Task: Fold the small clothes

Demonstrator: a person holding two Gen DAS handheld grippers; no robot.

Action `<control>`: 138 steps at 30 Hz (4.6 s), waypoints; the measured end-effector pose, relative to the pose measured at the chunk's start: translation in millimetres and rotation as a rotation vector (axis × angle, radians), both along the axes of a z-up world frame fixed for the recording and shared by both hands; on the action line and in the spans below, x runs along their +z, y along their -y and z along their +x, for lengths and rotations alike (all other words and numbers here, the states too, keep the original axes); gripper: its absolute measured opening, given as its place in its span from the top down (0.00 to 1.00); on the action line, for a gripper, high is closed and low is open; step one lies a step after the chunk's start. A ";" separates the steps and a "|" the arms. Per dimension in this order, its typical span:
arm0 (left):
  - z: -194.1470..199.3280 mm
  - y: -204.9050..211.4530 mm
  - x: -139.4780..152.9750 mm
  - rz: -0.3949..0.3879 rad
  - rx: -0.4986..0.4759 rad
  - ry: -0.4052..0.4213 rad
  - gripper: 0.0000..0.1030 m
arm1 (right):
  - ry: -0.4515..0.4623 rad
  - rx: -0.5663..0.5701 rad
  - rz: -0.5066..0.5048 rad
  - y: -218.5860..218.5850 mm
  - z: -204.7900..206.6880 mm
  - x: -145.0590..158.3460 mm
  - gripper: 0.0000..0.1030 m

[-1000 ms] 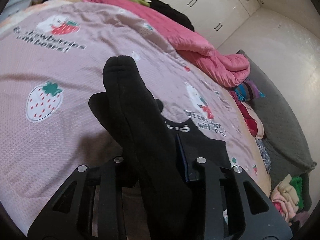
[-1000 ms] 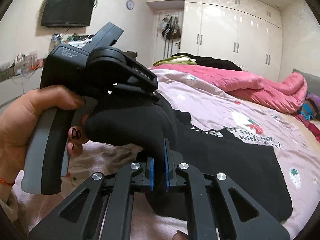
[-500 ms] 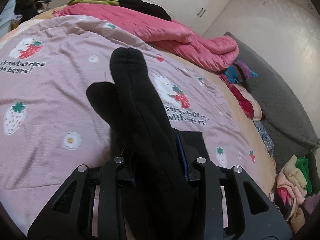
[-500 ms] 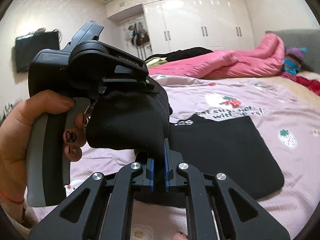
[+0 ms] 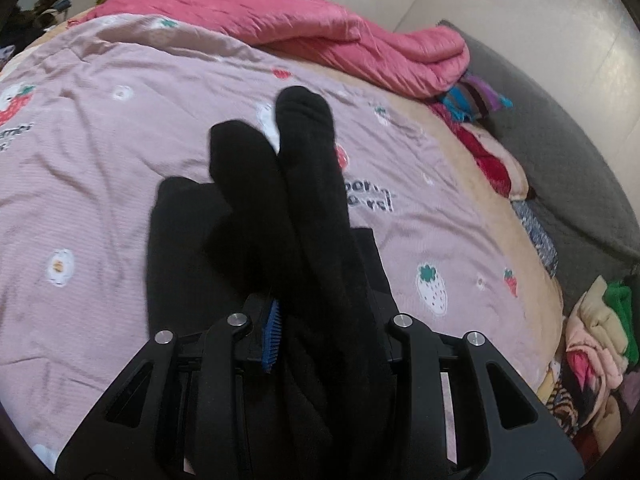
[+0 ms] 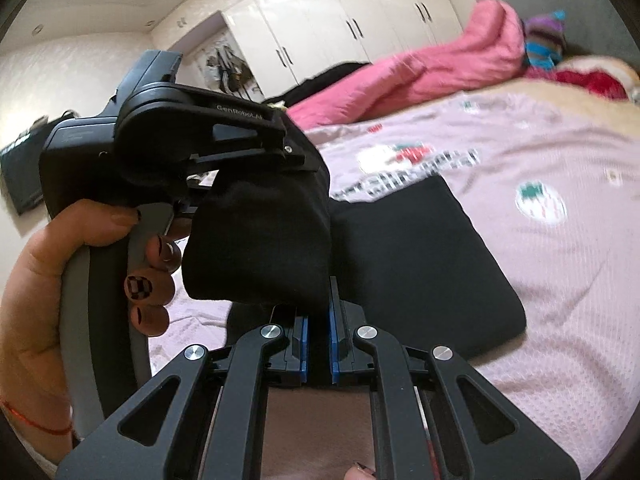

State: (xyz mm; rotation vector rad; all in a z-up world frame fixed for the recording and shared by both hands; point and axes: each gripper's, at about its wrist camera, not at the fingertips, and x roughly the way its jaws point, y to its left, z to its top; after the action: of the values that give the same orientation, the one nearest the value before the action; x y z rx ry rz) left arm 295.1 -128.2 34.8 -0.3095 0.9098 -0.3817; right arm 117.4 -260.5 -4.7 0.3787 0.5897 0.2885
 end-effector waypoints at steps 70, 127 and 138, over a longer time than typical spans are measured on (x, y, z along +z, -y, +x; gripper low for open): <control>-65.0 -19.3 -50.6 0.175 -0.006 0.058 0.27 | -0.269 0.032 -0.061 80.2 75.9 -10.8 0.52; -66.1 -29.2 -56.4 0.137 -0.012 0.081 0.09 | -0.159 0.058 -0.237 34.3 146.7 16.1 0.87; -65.7 -12.1 -61.7 0.147 -0.059 0.058 0.09 | -0.262 -0.014 -0.257 51.8 158.3 -15.7 0.62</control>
State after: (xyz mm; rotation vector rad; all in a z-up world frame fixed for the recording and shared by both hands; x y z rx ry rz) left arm 229.4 -116.1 -26.8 -0.1363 0.8858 -0.3740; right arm 275.7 -312.4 -20.5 0.1729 0.8704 0.1470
